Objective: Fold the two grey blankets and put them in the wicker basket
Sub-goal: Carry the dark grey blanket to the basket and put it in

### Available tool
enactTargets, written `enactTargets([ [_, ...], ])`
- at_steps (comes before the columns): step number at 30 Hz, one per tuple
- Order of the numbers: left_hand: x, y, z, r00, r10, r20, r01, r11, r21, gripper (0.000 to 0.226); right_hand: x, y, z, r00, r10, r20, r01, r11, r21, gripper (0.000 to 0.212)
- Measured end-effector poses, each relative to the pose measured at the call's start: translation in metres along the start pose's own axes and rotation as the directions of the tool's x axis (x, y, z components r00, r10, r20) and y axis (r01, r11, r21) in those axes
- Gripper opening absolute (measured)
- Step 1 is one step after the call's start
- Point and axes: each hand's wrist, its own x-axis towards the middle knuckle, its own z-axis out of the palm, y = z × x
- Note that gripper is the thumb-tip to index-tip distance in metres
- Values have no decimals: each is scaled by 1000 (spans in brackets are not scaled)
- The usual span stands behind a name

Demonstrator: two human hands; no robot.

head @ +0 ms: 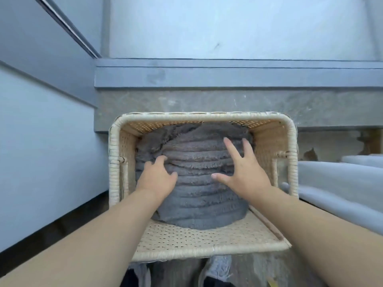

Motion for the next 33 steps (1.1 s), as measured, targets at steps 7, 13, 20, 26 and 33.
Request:
enactTargets([
  [7,28,58,-10,904,-247,349,426,595,-682,76,57,-14,-37,938,119,326,-100,992,-73,105],
  [13,75,45,-5,839,-273,471,533,587,-609,77,97,-20,11,878,290,381,-299,954,-38,112],
  [20,124,48,20,793,-339,506,604,541,-585,68,143,-15,57,841,377,388,-389,920,-50,112],
  [26,158,43,40,779,-327,535,620,527,-581,70,186,-6,79,823,349,449,-396,918,13,123],
  [33,138,29,14,804,-229,549,588,439,-679,53,173,-16,44,828,207,521,-390,880,270,111],
])
